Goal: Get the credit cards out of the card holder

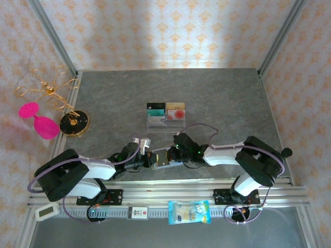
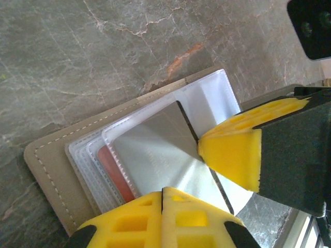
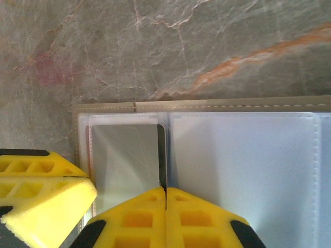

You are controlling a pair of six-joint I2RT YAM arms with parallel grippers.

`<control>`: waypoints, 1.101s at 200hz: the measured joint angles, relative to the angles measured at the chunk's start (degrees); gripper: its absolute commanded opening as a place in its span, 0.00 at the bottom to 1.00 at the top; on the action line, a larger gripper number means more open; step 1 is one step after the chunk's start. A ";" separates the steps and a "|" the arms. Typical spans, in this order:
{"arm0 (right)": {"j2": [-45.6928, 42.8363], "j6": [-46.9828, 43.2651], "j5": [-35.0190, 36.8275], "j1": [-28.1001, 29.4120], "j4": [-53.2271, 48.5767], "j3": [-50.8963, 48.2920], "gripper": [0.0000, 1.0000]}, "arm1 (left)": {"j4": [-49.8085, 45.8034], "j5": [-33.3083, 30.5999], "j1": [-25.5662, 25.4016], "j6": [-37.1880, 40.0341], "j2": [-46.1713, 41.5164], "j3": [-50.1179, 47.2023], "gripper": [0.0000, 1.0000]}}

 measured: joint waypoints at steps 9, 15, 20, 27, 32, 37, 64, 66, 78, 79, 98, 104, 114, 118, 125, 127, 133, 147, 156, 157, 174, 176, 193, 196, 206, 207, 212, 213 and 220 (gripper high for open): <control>-0.90 0.24 0.92 0.00 -0.48 -0.59 0.00 | 0.00 0.22 0.17 0.02 0.00 0.00 0.00; -1.53 0.44 1.55 0.00 -0.83 -1.01 0.00 | -0.07 0.55 0.37 0.04 -0.09 -0.02 0.00; -1.97 0.46 1.90 0.00 -1.18 -1.27 0.00 | -0.11 0.68 0.39 0.13 -0.13 -0.04 0.00; -2.34 0.66 2.29 0.00 -1.51 -1.49 0.00 | -0.20 0.83 0.52 0.22 -0.22 -0.07 0.00; -2.51 0.70 2.43 0.02 -1.62 -1.60 0.00 | -0.31 0.98 0.66 0.33 -0.35 -0.09 0.00; -2.60 0.83 2.58 0.02 -1.66 -1.70 0.00 | -0.42 1.03 0.66 0.44 -0.44 -0.11 0.00; -2.62 1.11 2.80 0.00 -1.79 -1.75 0.00 | -3.39 1.07 0.72 1.09 -2.91 -0.11 0.00; -2.62 1.16 2.82 0.00 -1.79 -1.77 0.00 | -3.74 1.03 0.72 1.11 -3.23 -0.11 0.00; -2.62 1.29 2.97 0.00 -1.77 -1.79 0.00 | -5.75 0.96 0.72 1.62 -6.05 -0.11 0.00; -2.62 1.29 2.97 0.00 -1.77 -1.79 0.00 | -5.88 0.94 0.72 1.64 -6.27 -0.11 0.00; -2.62 1.29 2.97 0.00 -1.77 -1.79 0.08 | -8.37 0.92 0.70 2.36 -10.16 0.68 0.00; -2.62 1.29 2.97 0.00 -1.77 -1.79 0.12 | -8.96 0.92 0.70 2.60 -10.56 1.27 0.00; -2.64 1.25 2.95 0.00 -1.75 -1.79 0.15 | -9.55 0.94 0.52 2.82 -10.45 2.43 0.00; -2.69 1.36 2.95 0.00 -1.73 -1.79 0.16 | -9.73 0.92 0.42 2.91 -10.27 2.93 0.00; -2.80 1.36 2.95 0.00 -1.70 -1.79 0.16 | -9.90 0.90 0.00 3.17 -9.84 3.63 0.00; -2.82 1.27 2.95 0.00 -1.70 -1.79 0.16 | -9.99 0.87 -0.24 3.30 -9.62 3.87 0.00; -2.99 1.29 2.93 0.00 -1.70 -1.79 0.16 | -10.10 0.87 -0.76 3.50 -9.03 4.39 0.00; -3.21 1.27 2.95 0.00 -1.73 -1.79 0.16 | -10.12 0.85 -2.10 3.67 -6.95 5.53 0.00; -3.21 1.27 2.95 0.00 -1.73 -1.79 0.16 | -10.10 0.87 -2.67 3.67 -5.53 5.95 0.00; -3.21 1.27 2.95 0.00 -1.75 -1.79 0.16 | -10.10 0.87 -2.75 3.69 -5.31 6.01 0.00; -3.21 1.25 2.89 0.00 -1.75 -1.79 0.16 | -10.14 0.76 -2.89 3.67 -3.13 6.10 0.00; -3.21 1.27 2.86 0.00 -1.73 -1.79 0.16 | -10.14 0.74 -2.89 3.67 -2.91 6.10 0.00; -3.19 1.27 2.51 0.00 -1.57 -1.81 0.17 | -10.14 0.66 -2.89 3.67 -1.68 6.14 0.00; -3.19 1.25 2.49 0.00 -1.53 -1.81 0.18 | -10.14 0.61 -2.89 3.67 -1.46 6.16 0.00; -3.10 1.25 2.21 0.00 -1.29 -1.81 0.18 | -10.32 0.48 -2.89 3.69 -0.81 6.32 0.00; -3.08 1.25 2.16 0.00 -1.27 -1.81 0.18 | -10.34 0.46 -2.89 3.67 -0.74 6.32 0.00; -2.99 1.22 2.08 0.00 -1.16 -1.81 0.18 | -10.49 0.44 -2.89 3.69 -0.42 6.40 0.00; -2.97 1.22 2.03 0.00 -1.16 -1.81 0.18 | -10.49 0.42 -2.89 3.69 -0.35 6.43 0.00; -2.84 1.20 1.84 0.00 -1.07 -1.81 0.18 | -10.51 0.31 -2.89 3.69 0.20 6.47 0.00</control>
